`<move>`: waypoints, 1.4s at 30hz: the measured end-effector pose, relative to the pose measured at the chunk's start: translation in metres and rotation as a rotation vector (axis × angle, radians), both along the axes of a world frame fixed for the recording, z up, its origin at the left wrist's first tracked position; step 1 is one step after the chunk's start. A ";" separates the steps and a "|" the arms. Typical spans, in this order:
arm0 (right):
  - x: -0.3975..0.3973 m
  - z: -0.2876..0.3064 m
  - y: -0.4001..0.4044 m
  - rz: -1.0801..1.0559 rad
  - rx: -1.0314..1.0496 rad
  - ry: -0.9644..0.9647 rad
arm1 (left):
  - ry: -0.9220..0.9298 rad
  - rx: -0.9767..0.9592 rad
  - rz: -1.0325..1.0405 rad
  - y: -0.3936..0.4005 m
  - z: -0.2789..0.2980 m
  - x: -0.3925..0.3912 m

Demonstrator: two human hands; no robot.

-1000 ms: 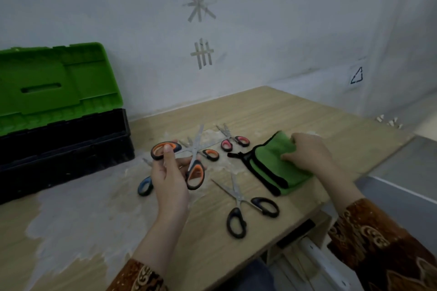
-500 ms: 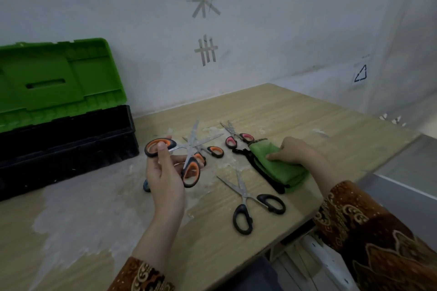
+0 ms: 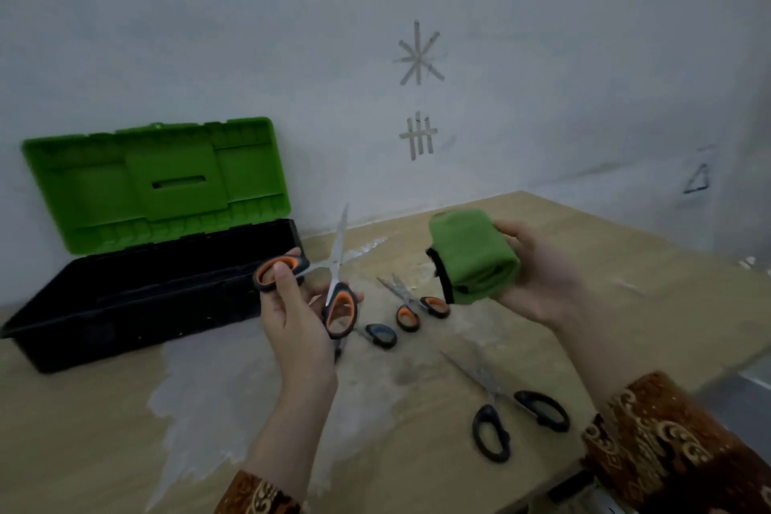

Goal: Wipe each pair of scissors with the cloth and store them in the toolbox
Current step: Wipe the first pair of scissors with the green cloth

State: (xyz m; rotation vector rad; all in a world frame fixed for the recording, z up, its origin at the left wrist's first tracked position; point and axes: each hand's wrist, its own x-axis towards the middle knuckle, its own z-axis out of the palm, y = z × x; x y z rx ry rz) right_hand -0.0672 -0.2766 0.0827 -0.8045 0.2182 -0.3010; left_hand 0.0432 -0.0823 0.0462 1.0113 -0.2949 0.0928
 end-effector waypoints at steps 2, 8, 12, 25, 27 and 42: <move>0.019 -0.006 0.035 0.094 0.141 -0.081 | -0.019 -0.031 0.040 0.015 0.007 0.010; 0.085 -0.031 0.131 0.140 0.358 -0.102 | -0.046 -0.034 0.105 0.063 0.010 0.035; 0.127 -0.034 0.145 0.060 0.204 0.030 | -0.035 0.014 0.160 0.092 0.004 0.063; 0.165 -0.065 0.161 0.007 -0.501 0.067 | 0.122 0.045 0.185 0.079 0.000 0.127; 0.163 -0.067 0.166 0.092 -0.396 0.058 | 0.142 0.033 0.185 0.073 -0.003 0.123; 0.141 -0.059 0.151 -0.330 -0.724 -0.067 | 0.067 0.076 0.295 0.095 -0.021 0.088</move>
